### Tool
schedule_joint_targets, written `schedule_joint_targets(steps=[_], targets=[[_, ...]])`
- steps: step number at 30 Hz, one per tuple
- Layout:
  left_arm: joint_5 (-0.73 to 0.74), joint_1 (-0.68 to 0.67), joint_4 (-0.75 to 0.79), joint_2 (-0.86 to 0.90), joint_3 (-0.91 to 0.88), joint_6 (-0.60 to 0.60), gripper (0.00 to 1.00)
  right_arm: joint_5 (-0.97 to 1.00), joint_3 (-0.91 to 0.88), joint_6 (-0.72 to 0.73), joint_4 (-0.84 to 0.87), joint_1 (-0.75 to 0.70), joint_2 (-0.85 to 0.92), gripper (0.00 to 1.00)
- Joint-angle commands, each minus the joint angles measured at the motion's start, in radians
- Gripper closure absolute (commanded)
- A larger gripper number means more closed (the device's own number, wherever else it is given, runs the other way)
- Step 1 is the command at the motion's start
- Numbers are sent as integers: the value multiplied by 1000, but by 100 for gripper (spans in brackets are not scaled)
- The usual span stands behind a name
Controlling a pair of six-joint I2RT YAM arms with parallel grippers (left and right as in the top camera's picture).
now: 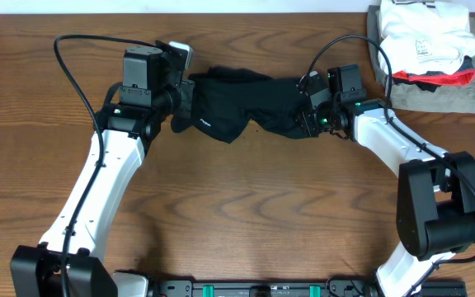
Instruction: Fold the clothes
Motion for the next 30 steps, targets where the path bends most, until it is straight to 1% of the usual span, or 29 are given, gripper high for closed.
schedule_joint_targets(steps=[1, 3, 4, 5, 10, 13, 18, 22, 27, 30], targets=[[-16, 5, -1, -1, 27, 2, 94, -19, -2, 19, -1, 6, 3, 71], [-16, 5, -1, -1, 27, 2, 94, 10, -2, 37, 3, 6, 3, 89], [-16, 5, -1, -1, 27, 2, 94, 19, -1, 39, 6, 5, 3, 95], [-18, 7, 0, -1, 27, 2, 94, 31, 0, 46, 10, 3, 3, 99], [-39, 34, 6, -15, 35, 1, 94, 32, 55, 49, -21, -23, -16, 99], [-39, 59, 6, -57, 40, 0, 94, 32, 135, 48, -93, -44, -43, 99], [-39, 92, -14, -177, 41, -10, 94, 34, 300, 43, -283, -67, -103, 99], [-39, 92, -74, -280, 41, -10, 94, 71, 399, 41, -442, -68, -157, 99], [-45, 92, -178, -393, 41, -22, 94, 93, 459, 50, -594, -77, -250, 99], [-114, 92, -237, -448, 41, -67, 94, 144, 466, 88, -654, -103, -330, 99]])
